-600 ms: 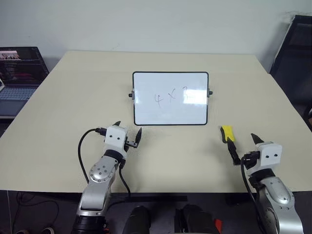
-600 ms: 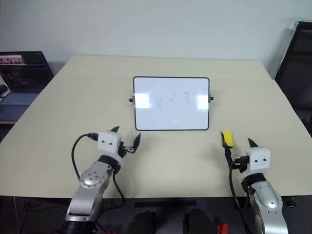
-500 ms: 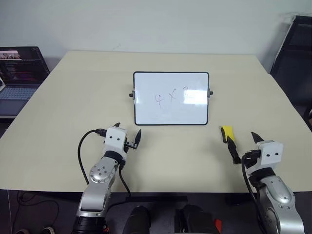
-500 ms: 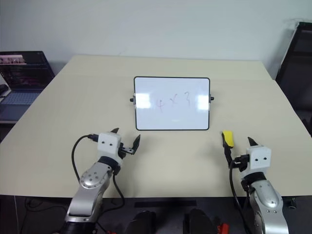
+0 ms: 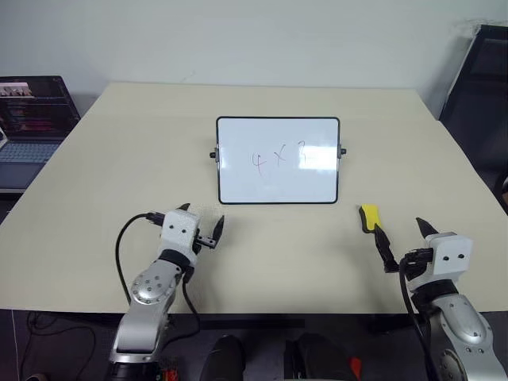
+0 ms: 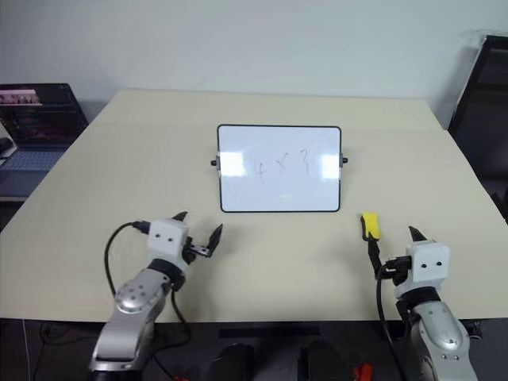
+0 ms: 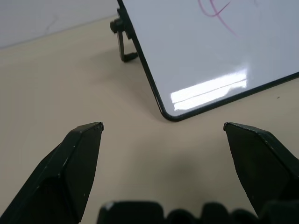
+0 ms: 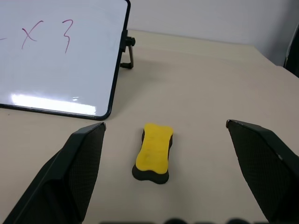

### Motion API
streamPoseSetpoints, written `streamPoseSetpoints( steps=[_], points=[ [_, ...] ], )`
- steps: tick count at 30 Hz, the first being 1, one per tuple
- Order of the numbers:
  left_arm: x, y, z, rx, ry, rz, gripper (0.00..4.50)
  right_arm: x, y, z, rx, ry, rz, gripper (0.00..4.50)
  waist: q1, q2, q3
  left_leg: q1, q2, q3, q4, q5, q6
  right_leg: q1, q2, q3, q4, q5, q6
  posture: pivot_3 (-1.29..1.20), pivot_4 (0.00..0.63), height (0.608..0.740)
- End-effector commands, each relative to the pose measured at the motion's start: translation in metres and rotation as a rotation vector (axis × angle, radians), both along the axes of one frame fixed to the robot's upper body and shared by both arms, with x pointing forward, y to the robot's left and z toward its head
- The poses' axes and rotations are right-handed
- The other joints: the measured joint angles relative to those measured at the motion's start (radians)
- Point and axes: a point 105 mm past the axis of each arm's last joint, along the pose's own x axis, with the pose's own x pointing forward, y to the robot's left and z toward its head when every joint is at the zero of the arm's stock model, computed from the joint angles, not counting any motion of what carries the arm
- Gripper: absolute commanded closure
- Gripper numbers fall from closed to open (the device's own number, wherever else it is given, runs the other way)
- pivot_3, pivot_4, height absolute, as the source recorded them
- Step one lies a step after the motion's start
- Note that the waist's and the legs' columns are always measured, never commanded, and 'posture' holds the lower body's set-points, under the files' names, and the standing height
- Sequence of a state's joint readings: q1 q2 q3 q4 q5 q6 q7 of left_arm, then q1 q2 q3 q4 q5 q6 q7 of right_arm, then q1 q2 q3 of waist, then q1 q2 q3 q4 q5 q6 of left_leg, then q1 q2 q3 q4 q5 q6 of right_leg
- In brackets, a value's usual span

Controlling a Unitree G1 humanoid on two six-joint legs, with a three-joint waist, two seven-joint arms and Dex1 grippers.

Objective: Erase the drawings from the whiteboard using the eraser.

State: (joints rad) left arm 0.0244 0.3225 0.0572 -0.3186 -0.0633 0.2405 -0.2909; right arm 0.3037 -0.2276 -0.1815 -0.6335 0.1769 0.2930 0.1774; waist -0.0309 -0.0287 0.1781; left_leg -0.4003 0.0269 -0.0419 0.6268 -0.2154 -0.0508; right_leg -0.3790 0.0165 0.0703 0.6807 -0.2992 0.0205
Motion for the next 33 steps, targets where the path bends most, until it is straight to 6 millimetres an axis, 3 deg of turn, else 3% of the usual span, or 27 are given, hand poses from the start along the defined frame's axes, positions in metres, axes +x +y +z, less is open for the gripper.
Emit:
streamPoseSetpoints(
  steps=[1,10,15,22,33],
  points=[
    [-0.002,-0.013,0.029,-0.016,-0.064,-0.127,0.0,0.0,0.008,0.014,0.021,-0.023,-0.012,0.02,0.0,0.0,0.0,0.0,0.0,0.0,0.0,0.0,0.0,0.0,0.0,0.0,0.0,0.0,0.0,0.0,0.15,0.74],
    [0.009,-0.057,0.066,0.092,-0.042,-0.593,0.0,0.018,0.014,0.052,0.078,-0.12,-0.041,0.02,0.0,0.0,0.0,-0.001,-0.001,0.0,0.0,0.0,0.0,-0.001,0.001,-0.001,0.0,0.0,0.0,0.0,0.15,0.74],
    [0.004,-0.08,0.072,0.143,-0.014,-0.834,0.0,0.04,0.0,0.045,0.124,-0.026,-0.105,0.02,-0.003,0.0,0.0,0.0,-0.001,0.001,-0.001,0.0,0.0,-0.001,0.001,-0.001,0.0,0.0,0.0,0.0,0.15,0.74],
    [-0.004,-0.089,0.062,0.231,0.051,-1.038,0.0,0.063,-0.007,0.034,0.142,0.134,-0.078,0.02,-0.003,0.0,0.0,-0.002,-0.001,0.002,-0.002,0.0,0.0,-0.003,0.001,0.0,0.0,0.0,0.0,0.0,0.15,0.74],
    [-0.001,-0.087,0.048,0.29,0.048,-1.09,0.0,0.077,0.005,0.008,0.132,0.257,-0.039,0.02,-0.004,0.001,0.001,-0.005,-0.001,0.002,-0.001,0.0,0.001,-0.006,0.001,0.0,0.0,0.0,0.0,0.0,0.15,0.74]
  ],
)
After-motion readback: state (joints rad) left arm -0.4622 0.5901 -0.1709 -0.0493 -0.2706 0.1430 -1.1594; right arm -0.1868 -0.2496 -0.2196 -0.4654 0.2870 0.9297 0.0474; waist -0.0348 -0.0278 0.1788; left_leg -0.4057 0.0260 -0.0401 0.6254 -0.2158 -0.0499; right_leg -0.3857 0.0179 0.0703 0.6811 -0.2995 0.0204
